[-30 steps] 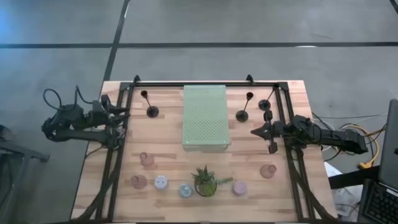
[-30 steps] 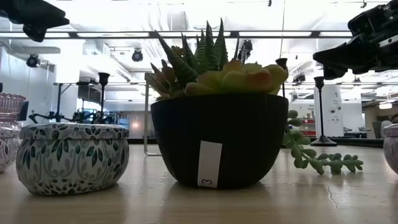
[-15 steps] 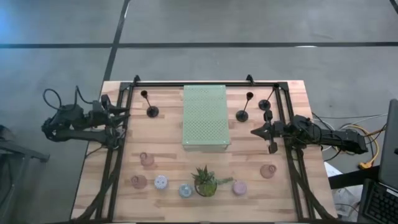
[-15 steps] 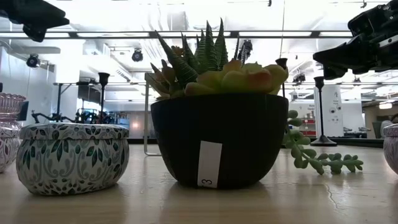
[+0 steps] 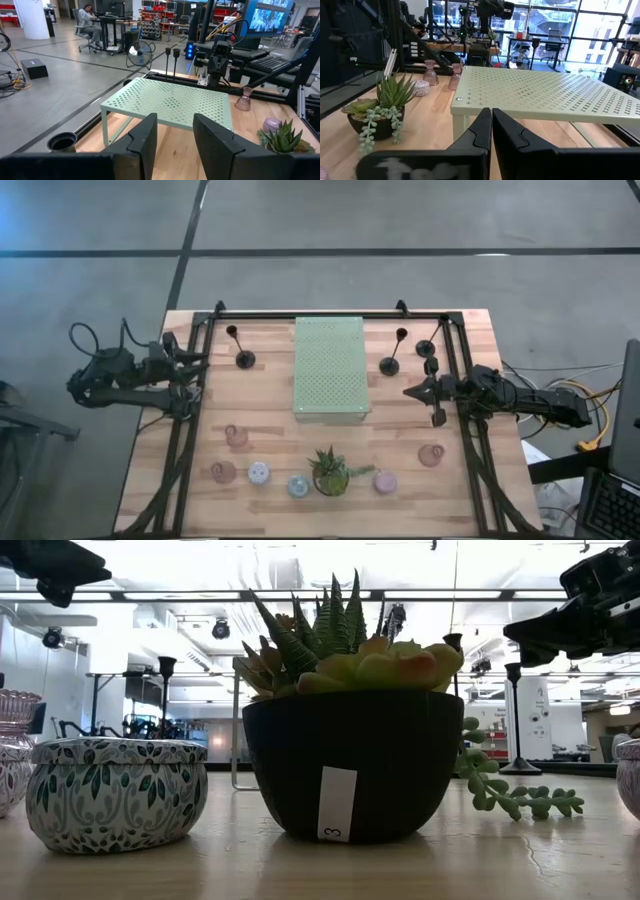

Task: Pick & Place candle stick holders
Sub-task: Put the middle black candle holder on the shelf

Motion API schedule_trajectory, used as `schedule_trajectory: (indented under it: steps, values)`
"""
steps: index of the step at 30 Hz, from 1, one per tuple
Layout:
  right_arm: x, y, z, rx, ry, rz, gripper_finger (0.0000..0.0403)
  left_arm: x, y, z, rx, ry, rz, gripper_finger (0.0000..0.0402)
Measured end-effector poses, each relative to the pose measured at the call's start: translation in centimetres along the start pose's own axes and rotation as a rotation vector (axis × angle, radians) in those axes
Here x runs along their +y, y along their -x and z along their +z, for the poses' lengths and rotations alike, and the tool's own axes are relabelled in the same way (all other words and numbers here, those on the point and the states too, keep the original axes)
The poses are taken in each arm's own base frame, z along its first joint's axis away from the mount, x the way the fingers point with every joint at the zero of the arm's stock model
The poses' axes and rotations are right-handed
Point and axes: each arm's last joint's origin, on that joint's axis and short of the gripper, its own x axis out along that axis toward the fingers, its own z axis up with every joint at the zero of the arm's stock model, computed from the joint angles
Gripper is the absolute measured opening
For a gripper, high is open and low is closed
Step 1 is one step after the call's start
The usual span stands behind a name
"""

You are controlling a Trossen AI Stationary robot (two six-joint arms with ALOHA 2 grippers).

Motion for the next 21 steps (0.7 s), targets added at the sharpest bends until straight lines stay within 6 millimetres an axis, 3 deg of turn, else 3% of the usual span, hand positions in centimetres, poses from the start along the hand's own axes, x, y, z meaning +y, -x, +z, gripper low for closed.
schedule_trajectory:
  steps: [6, 11, 15, 21]
  values:
    - [0.0, 0.0, 0.7, -0.067, -0.169, 0.005, 0.0008, 0.0, 0.0, 0.0, 0.000, 0.000, 0.000, 0.0131]
    - [-0.1, 0.6, 3.3, -0.343, -0.348, 0.035, 0.0008, 0.0, 0.0, 0.0, 0.000, 0.000, 0.000, 0.0131]
    - [-0.5, 1.2, 4.6, -0.525, -0.476, -0.069, 0.0008, 0.0, 0.0, 0.0, 0.000, 0.000, 0.000, 0.0131]
    - [-0.7, 1.1, 6.1, -0.401, -0.462, -0.133, 0.0008, 0.0, 0.0, 0.0, 0.000, 0.000, 0.000, 0.0131]
